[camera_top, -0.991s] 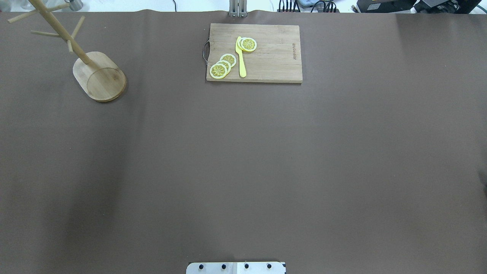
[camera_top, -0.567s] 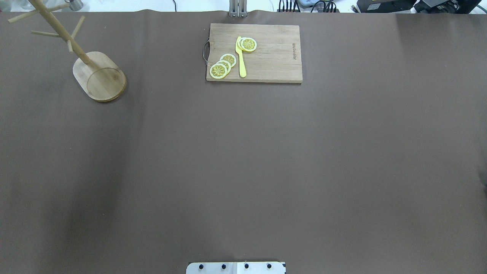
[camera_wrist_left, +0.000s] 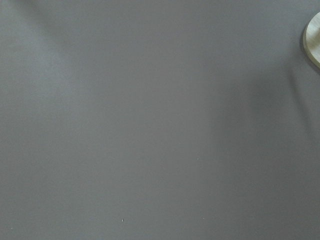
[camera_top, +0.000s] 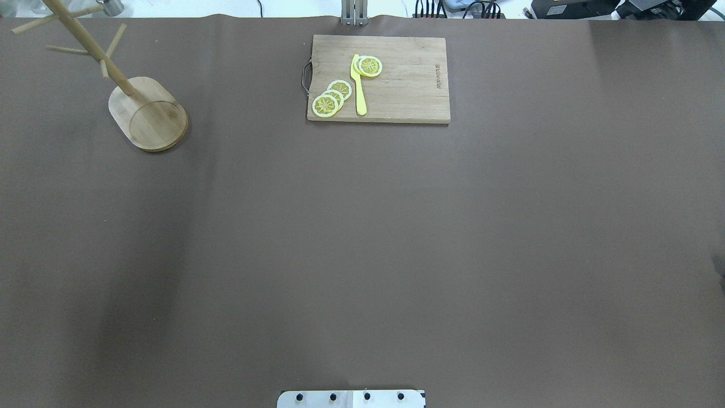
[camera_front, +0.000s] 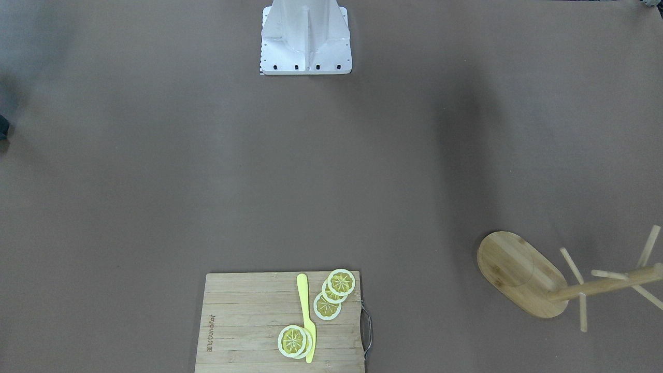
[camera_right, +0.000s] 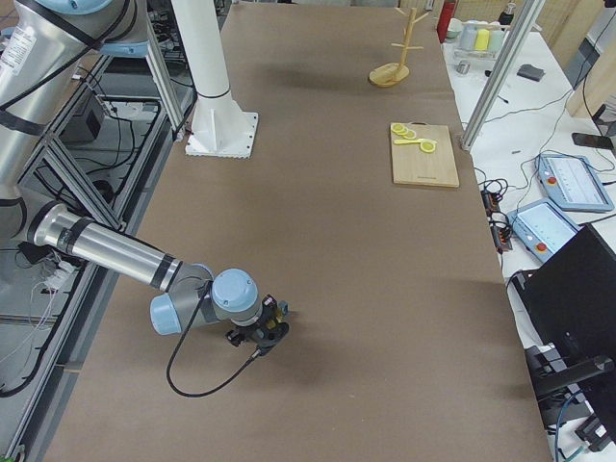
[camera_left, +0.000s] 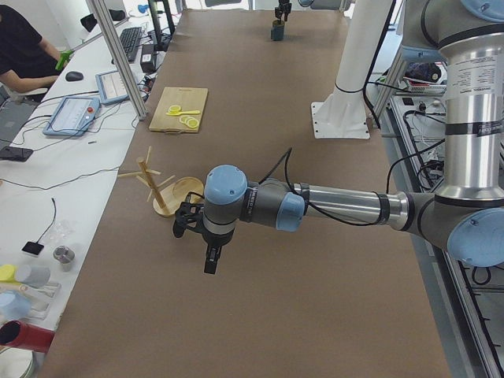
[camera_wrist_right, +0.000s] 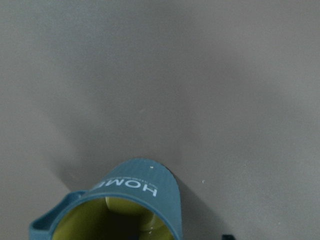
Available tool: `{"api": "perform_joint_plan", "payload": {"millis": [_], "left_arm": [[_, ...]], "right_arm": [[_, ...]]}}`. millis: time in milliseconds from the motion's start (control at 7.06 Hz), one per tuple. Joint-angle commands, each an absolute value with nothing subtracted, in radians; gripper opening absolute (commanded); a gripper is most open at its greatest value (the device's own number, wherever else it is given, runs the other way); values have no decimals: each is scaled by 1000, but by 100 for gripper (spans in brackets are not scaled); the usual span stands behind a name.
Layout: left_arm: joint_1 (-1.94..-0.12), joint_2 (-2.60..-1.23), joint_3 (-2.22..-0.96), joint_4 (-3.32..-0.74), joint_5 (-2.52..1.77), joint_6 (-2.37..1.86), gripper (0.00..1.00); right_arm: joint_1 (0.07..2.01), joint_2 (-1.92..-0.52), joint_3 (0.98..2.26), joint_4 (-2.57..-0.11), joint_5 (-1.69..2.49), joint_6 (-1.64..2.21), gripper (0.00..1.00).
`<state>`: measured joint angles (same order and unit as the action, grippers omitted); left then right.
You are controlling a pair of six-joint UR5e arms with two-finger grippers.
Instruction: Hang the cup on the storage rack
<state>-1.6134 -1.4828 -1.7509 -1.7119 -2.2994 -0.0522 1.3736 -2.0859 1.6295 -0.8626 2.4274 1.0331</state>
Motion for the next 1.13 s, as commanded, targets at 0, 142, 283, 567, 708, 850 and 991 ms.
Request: {"api": "perform_joint_plan", "payload": {"millis": [0,142,283,567,708,850,991], "left_arm": [[-1614,-1480,-1750,-1712,-2299,-52,99],[-1612,-1483,-1743,-1712,-2299,-52,99],[-1612,-1492,-1727,-1712,-2299,-52,99],[-1612,-1493,-1713,-1712,-2299,-52,99],[-1612,-1491,-1713,-1710,-2299,-54,99],[-1612,-1494,-1709,-1710,-2299,-55,99],[-1612,-1499,-1688,-1712,-2301,-54,99]], "right_arm": [[1371,-2069,1628,-862,2445,1028,0],[1373,-2063,1635,-859,2483,1023,0],[1406,-2042,1646,-858,2499,1019,0],[1546,-1955,1661,-868,2505,1017,0],[1593,-1884,1663,-870,2507,999,0],[1647,-1785,1654,-874,2508,956,0],[1649,-1723,1651,-887,2508,913,0]]}}
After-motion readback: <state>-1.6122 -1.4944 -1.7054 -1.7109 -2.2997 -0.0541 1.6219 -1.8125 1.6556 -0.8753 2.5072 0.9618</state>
